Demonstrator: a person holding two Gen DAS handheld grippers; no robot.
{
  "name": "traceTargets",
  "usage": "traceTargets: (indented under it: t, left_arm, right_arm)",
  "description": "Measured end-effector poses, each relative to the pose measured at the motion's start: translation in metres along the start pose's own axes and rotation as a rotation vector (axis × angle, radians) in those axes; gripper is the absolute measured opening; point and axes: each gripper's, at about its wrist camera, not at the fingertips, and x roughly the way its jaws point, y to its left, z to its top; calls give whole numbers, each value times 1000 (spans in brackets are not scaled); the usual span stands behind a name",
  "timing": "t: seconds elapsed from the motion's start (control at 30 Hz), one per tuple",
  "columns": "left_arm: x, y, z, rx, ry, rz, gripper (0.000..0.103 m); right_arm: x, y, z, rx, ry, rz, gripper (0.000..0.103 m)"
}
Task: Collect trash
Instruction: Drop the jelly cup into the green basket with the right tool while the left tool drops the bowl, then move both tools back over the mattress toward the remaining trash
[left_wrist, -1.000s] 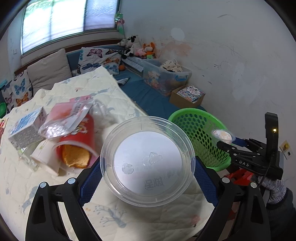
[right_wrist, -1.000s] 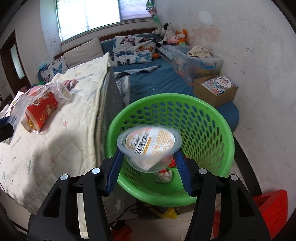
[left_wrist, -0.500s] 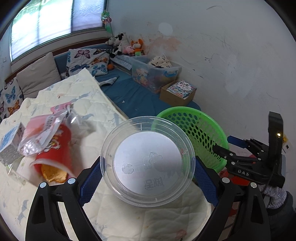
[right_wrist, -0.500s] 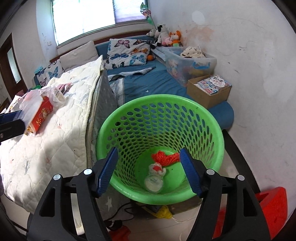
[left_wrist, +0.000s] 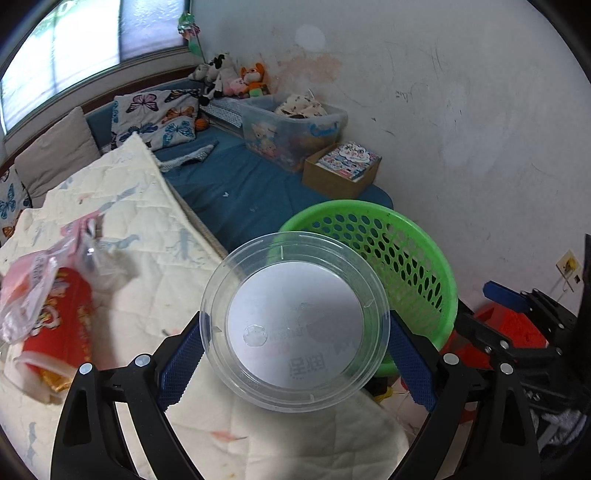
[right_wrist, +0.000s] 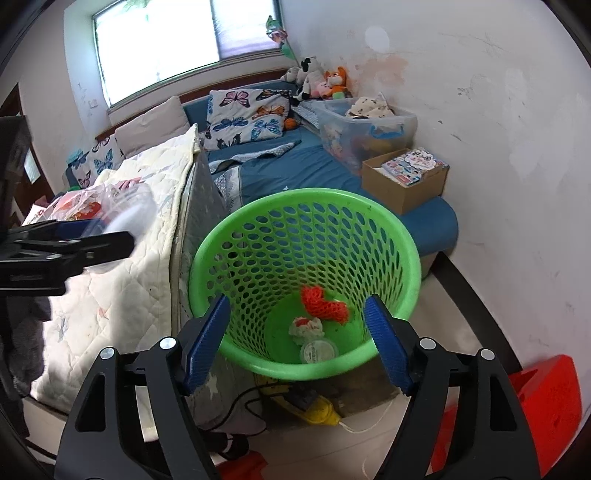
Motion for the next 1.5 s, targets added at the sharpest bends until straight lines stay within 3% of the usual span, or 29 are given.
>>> traceTargets:
  t: [0.47, 0.83, 1.27, 1.5]
  left_arm:
    - [36, -24, 7, 23, 44, -9, 90]
    - [40, -23, 4, 13, 56, -15, 91]
    - [17, -13, -5, -1, 8, -17, 93]
    - [-6, 4, -15, -19, -29, 48, 93]
  right_arm:
    - [-5, -7, -9, 31, 7, 5, 76]
    - [-5, -4, -8, 25, 7, 17, 76]
    - [-5, 9, -6, 0, 6, 34, 76]
    - [-3, 24, -4, -25, 4, 58, 77]
